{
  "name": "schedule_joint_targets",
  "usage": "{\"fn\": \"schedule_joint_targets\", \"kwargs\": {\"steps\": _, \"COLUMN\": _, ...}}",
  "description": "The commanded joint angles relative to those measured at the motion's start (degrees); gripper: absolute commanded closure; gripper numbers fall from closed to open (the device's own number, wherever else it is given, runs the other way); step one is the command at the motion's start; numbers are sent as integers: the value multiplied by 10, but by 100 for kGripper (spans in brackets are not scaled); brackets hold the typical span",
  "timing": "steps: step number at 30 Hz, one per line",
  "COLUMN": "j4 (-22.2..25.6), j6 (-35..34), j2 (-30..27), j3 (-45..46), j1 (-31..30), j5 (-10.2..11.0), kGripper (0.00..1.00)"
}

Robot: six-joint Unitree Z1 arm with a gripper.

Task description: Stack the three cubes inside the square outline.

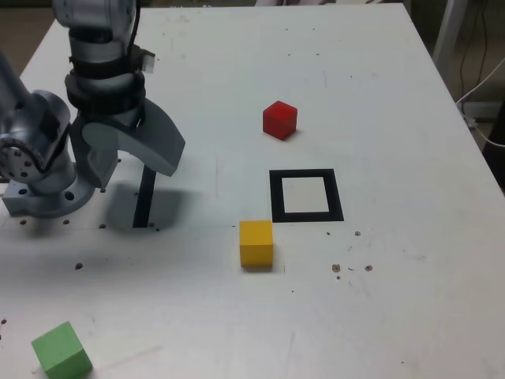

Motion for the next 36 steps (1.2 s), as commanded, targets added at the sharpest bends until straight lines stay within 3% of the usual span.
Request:
{"fn": "schedule_joint_targets", "kwargs": {"steps": 1, "j4": 2, "j6": -1, "j2": 0, "j3": -5, "j1": 0, "j5": 0, "kGripper": 0}}
{"fn": "schedule_joint_targets", "kwargs": {"steps": 8, "j4": 1, "j6": -3, "j2": 6, "j3": -21, "j1": 1, "j5": 4, "kGripper": 0}}
{"fn": "schedule_joint_targets", "kwargs": {"steps": 18, "j4": 20, "j6": 0, "j2": 33, "j3": -111, "j1": 32, "j5": 38, "kGripper": 0}}
{"fn": "schedule_joint_targets", "kwargs": {"steps": 36, "j4": 61, "j6": 283, "j2": 105, "j3": -253, "j1": 146, "j5": 71, "kGripper": 1}}
